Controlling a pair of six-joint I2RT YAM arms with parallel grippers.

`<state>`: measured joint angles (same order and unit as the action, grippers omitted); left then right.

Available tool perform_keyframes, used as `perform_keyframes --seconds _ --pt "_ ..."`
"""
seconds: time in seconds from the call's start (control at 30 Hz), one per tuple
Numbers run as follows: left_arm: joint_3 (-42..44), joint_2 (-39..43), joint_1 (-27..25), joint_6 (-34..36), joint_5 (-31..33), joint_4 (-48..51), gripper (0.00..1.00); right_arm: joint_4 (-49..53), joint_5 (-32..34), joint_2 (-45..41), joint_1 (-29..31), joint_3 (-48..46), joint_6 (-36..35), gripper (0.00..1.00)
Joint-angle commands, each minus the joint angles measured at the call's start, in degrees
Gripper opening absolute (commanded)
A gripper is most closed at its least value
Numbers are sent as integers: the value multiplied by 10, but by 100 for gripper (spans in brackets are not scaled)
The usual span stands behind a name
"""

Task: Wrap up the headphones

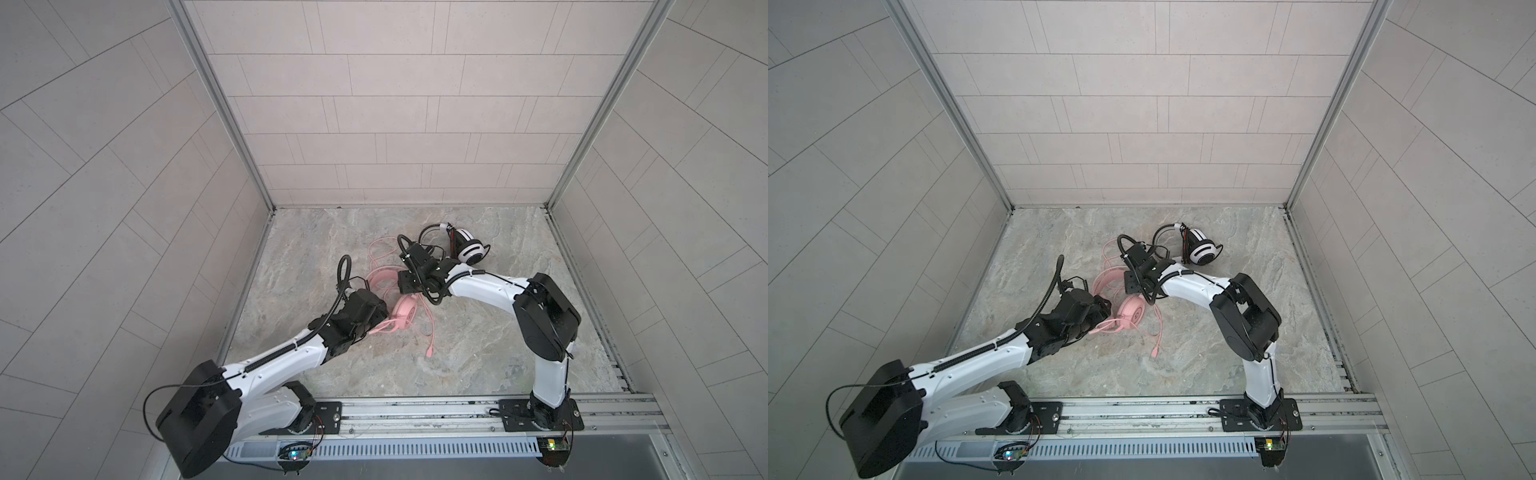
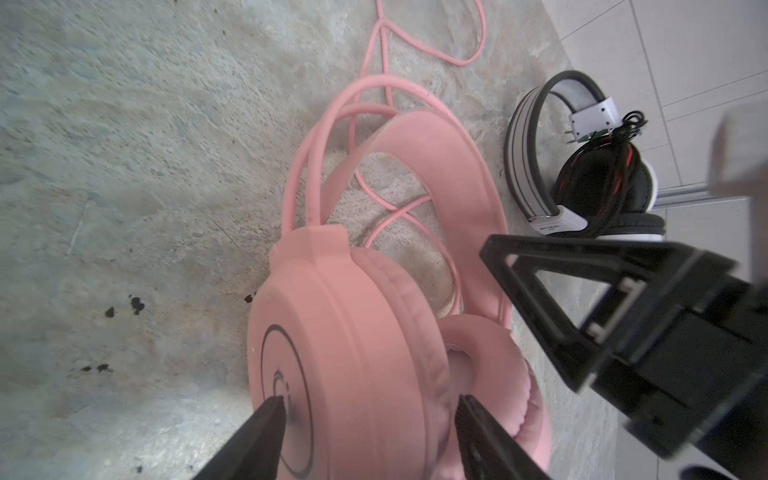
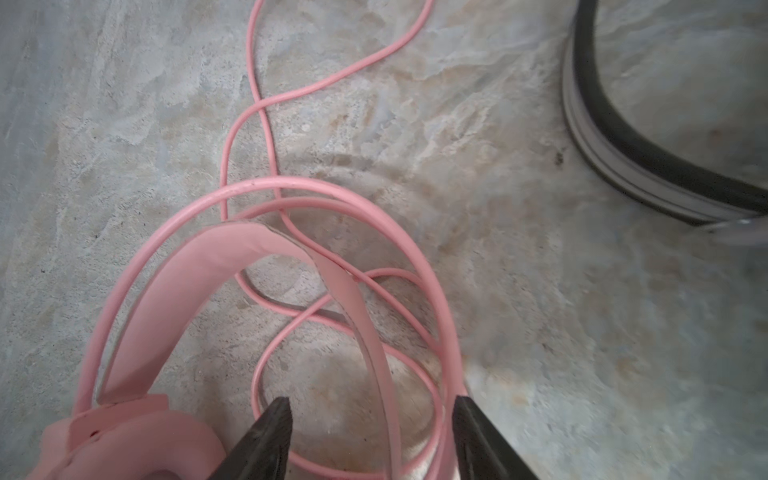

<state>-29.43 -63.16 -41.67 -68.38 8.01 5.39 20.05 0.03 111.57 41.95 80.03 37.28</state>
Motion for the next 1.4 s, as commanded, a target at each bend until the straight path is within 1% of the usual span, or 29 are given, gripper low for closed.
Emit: perform_keyframes --seconds 0.0,0.13,0.23,0.3,0.4,0.53,0.6,0.7,0.77,0.83,1.0,1.2,1.33,1.37 --pt "22 38 -3 7 20 17 72 53 6 26 1 6 -11 62" --pt "40 74 -3 10 28 41 72 67 46 30 1 -4 -29 61" --pt "43 107 -3 33 50 78 73 84 68 20 0 -3 -47 61" --pt "48 129 -3 57 78 93 74 81 57 7 1 3 -64 61" --pt "48 162 0 95 112 119 76 121 55 -8 4 44 -90 61" --pt "31 204 2 159 126 152 77 154 82 -46 0 62 -100 61" --pt "25 212 4 189 131 160 77 166 102 -56 -5 60 -108 61" --pt "2 201 9 203 156 198 77 171 98 -55 -21 43 -109 61" --pt "-19 190 13 206 171 228 77 171 66 -45 -33 36 -103 61" --pt "-43 152 17 216 176 251 77 178 39 -29 -37 39 -99 61" --pt "-90 96 17 265 150 262 77 163 12 9 -37 47 -97 61" --pt "-121 58 18 265 155 287 77 163 -22 62 -40 66 -92 61" --pt "-116 63 23 262 150 288 78 161 -16 83 -44 60 -90 61" --pt "-113 67 27 261 142 286 79 158 -19 87 -45 57 -90 59"
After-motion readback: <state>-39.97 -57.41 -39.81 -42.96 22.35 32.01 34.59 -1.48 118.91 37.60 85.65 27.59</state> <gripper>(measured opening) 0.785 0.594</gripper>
